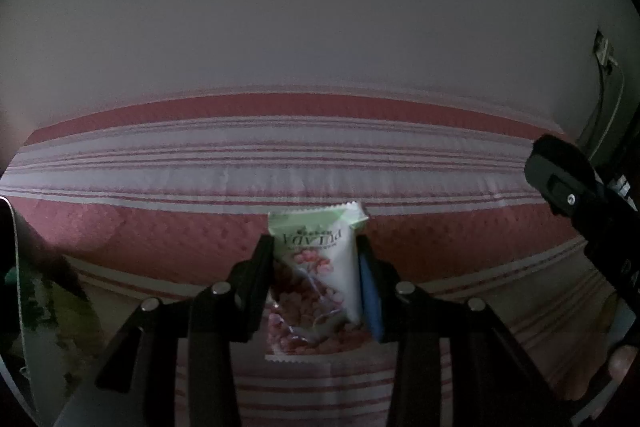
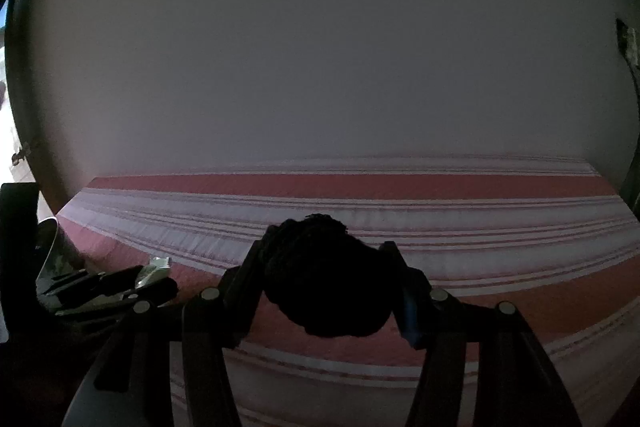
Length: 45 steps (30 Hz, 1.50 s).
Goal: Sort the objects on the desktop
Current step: 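Carry the black pouch and white-pink packet over the steel pan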
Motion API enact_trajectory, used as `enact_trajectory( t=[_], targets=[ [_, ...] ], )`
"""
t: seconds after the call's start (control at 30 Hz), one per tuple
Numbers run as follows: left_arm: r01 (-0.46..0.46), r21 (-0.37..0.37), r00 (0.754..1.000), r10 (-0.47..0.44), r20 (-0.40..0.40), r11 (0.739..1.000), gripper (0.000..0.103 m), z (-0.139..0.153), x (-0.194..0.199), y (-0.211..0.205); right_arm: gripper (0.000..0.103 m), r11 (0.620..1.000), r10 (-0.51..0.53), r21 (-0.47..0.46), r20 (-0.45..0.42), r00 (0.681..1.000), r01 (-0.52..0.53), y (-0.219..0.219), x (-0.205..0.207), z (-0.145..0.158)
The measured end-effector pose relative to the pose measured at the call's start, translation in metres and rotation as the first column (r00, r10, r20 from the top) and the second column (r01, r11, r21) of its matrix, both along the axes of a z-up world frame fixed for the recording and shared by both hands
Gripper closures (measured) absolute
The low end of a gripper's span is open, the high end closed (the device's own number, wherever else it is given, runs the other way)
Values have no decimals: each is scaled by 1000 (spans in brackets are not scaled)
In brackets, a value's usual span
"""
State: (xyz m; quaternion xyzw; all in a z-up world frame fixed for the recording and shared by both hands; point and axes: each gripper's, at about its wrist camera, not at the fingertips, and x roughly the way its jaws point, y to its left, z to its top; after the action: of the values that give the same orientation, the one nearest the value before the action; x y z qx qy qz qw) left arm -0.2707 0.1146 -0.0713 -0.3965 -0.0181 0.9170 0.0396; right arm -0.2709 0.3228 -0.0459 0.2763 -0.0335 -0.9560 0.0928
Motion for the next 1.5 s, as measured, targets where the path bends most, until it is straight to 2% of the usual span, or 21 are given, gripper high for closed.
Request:
enact_trajectory(
  t=[0.17, 0.37, 0.63, 0.87, 0.93, 1.27, 1.5],
  targets=[
    [14, -21, 998, -16, -55, 1000, 64, 9, 16, -6, 44, 999, -36, -7, -17, 999, 36, -6, 8, 1],
    [44, -62, 991, -52, -127, 997, 64, 15, 34, 12, 44, 996, -88, 20, -57, 995, 89, -12, 22, 6],
    [38, -32, 984, -43, -175, 999, 64, 14, 47, 3, 44, 991, -131, -27, -57, 990, 130, -15, 47, 7],
    [52, -52, 978, -62, -200, 997, 64, 17, 65, 10, 44, 991, -133, -28, -84, 988, 131, -26, 66, 8],
    [49, -53, 974, -60, -220, 997, 64, 14, 69, 14, 44, 991, -133, -40, -80, 988, 130, -9, 73, 6],
    [71, -48, 976, -80, -202, 996, 64, 11, 89, 15, 44, 988, -139, -77, -87, 987, 132, -3, 85, 5],
    [61, -38, 982, -67, -179, 997, 64, 14, 105, 11, 44, 989, -140, -64, -146, 979, 131, -3, 100, 7]
  ],
)
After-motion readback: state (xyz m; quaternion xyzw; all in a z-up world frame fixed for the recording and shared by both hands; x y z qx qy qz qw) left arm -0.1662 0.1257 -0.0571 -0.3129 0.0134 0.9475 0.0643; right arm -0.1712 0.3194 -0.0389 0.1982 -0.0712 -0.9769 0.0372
